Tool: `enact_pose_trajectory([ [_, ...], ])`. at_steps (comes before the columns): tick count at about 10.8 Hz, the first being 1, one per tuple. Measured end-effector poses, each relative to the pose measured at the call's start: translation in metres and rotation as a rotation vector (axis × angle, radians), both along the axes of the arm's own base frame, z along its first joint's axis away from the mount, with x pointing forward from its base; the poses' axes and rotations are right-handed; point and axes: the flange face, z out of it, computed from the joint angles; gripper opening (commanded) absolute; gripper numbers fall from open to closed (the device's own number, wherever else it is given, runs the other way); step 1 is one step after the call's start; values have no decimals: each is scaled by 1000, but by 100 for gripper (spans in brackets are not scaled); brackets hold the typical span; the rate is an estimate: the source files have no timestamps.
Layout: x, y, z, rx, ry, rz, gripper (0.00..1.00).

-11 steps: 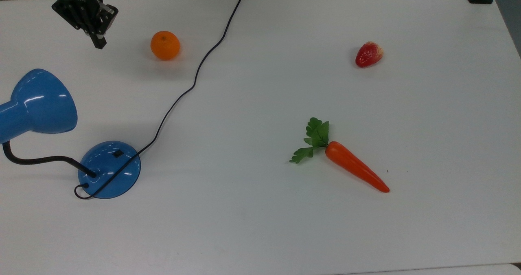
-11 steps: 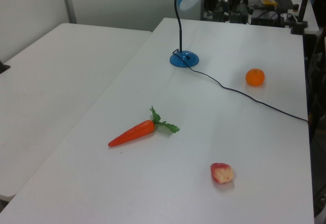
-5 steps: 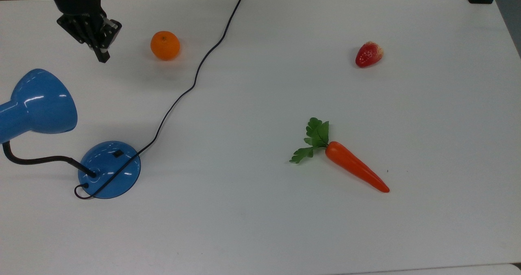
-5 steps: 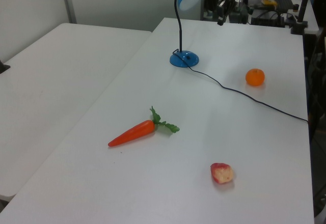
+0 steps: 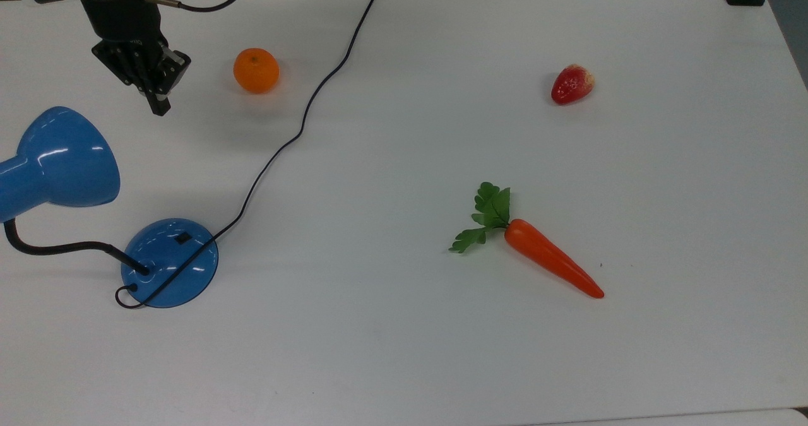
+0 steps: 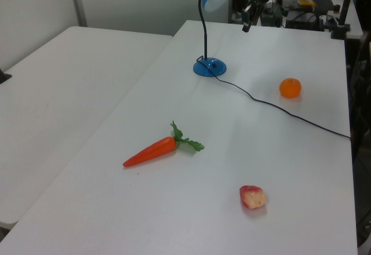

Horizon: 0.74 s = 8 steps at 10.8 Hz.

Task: Turn on desk lamp
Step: 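Close the gripper and carry it above the lamp base switch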

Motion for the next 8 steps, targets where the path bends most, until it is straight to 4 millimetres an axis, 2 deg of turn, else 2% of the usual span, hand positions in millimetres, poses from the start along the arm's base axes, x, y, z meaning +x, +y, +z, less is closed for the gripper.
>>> enact_pose_trajectory([
  [4,7,-1,-12,-8,-16,-13,2],
  [8,31,16,-38,-17,-91,-76,2],
])
